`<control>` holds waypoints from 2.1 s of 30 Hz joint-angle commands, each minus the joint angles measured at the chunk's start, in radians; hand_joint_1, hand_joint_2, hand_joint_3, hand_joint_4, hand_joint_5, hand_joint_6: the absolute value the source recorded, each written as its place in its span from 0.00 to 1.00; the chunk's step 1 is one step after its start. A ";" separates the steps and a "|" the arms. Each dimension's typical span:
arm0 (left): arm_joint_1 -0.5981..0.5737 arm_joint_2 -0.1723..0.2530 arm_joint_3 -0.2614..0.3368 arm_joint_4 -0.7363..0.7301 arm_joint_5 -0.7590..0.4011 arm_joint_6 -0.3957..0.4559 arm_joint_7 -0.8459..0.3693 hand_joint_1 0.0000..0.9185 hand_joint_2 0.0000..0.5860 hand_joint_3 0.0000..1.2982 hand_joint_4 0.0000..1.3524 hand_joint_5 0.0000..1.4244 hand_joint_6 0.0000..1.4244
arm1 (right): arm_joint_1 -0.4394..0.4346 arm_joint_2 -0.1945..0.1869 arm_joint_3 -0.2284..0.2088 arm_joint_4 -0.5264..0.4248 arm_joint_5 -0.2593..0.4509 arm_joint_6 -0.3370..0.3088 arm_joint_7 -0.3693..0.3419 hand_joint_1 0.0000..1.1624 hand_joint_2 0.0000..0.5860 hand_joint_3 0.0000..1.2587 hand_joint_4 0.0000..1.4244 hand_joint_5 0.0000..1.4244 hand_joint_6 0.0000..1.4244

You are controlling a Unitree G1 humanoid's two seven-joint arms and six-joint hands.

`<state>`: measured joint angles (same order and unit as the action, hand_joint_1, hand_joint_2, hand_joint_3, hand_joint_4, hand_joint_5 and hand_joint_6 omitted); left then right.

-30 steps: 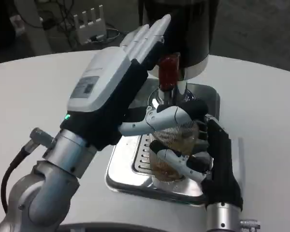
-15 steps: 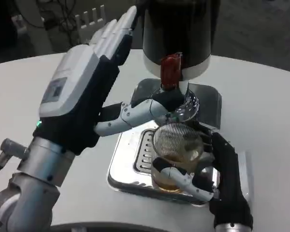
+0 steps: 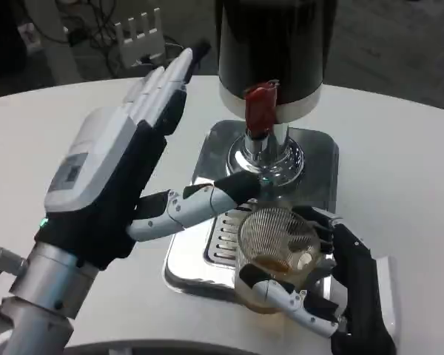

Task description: Grasp the cup under the faucet to collect the drink, then remove the cup.

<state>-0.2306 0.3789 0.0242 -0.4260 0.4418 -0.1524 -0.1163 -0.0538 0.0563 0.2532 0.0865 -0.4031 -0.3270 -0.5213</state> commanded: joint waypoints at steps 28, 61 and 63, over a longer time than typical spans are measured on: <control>0.388 0.086 0.062 0.210 0.259 -0.401 0.317 0.00 0.16 0.00 0.00 0.00 0.00 | 0.152 -0.043 -0.070 -0.278 0.025 0.000 0.204 0.79 0.12 0.71 0.71 0.86 1.00; 0.658 0.033 -0.058 -0.121 0.472 -0.163 0.138 0.00 0.17 0.00 0.00 0.00 0.00 | 0.247 -0.089 -0.114 -0.491 0.009 0.069 0.353 0.77 0.11 0.71 0.71 0.86 1.00; 0.663 0.021 -0.061 -0.129 0.465 -0.158 0.136 0.00 0.18 0.00 0.00 0.00 0.00 | 0.249 -0.090 -0.119 -0.492 0.013 0.068 0.355 0.77 0.11 0.71 0.71 0.86 1.00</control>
<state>0.4194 0.4120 -0.0283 -0.5351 0.9215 -0.3206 0.0279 0.1907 -0.0379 0.1402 -0.3687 -0.4040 -0.2501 -0.1662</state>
